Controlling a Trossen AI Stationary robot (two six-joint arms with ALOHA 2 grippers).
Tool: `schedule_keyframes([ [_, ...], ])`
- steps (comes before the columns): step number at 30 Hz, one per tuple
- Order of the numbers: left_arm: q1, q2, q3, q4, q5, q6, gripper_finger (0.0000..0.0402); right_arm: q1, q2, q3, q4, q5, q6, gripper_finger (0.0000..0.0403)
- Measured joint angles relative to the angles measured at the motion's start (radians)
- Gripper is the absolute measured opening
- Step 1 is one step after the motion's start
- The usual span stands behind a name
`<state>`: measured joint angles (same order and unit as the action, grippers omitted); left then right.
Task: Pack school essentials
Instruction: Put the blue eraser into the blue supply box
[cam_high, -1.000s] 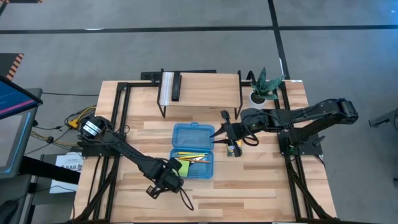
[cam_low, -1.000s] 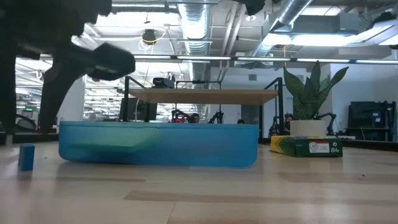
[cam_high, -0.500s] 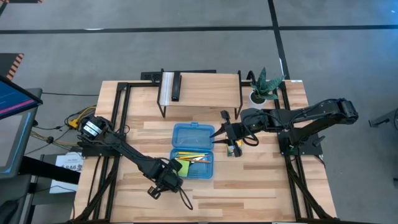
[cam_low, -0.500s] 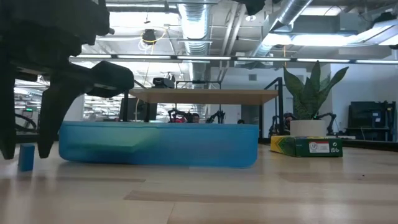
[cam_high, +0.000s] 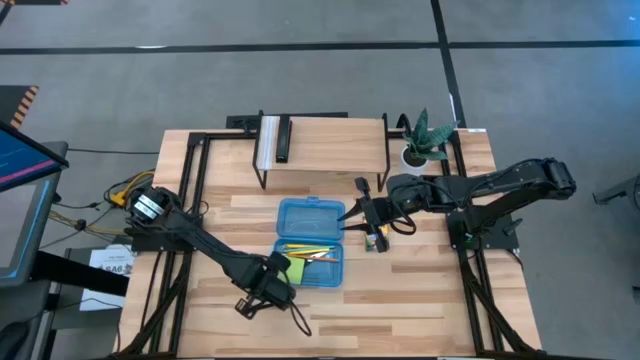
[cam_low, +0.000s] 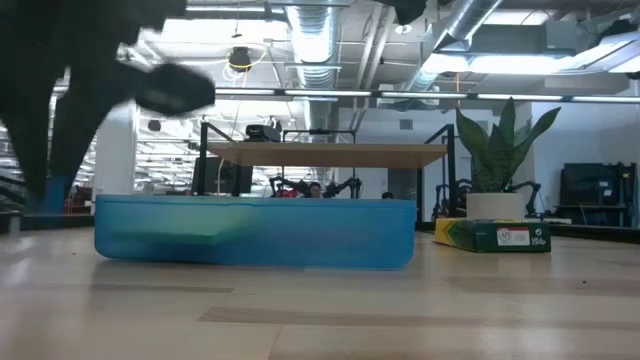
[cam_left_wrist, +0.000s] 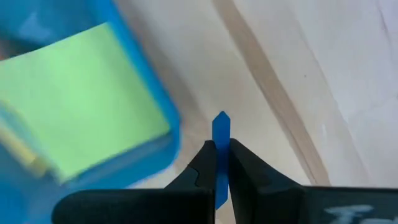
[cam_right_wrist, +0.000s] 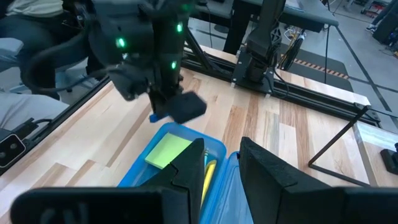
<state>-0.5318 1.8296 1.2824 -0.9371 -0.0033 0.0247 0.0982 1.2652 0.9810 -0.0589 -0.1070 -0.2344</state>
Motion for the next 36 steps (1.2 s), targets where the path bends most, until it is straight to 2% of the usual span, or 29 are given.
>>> schedule_keyframes([
  [5, 0.032, -0.003, 0.138, -0.113, -0.077, -0.037, 0.0001, 0.0, 0.0, 0.0, 0.0, 0.0, 0.001, 0.012],
  [11, 0.151, -0.004, 0.154, -0.093, -0.108, 0.038, 0.0001, 0.006, 0.0, 0.0, -0.004, 0.0, 0.004, 0.012],
  [17, 0.313, 0.001, 0.154, -0.04, -0.021, 0.038, 0.0001, 0.006, 0.0, 0.0, -0.009, 0.0, 0.0, 0.012],
  [21, 0.377, 0.005, 0.154, -0.002, 0.05, 0.002, 0.001, 0.006, 0.0, 0.0, -0.01, 0.0, -0.008, 0.012],
  [31, 0.392, 0.005, 0.154, 0.013, 0.131, -0.021, 0.0063, 0.006, 0.0, 0.0, -0.018, 0.0, -0.01, 0.012],
  [36, 0.389, 0.005, 0.154, 0.013, 0.12, -0.033, 0.0108, 0.006, 0.0, 0.0, -0.017, 0.0, -0.01, 0.012],
])
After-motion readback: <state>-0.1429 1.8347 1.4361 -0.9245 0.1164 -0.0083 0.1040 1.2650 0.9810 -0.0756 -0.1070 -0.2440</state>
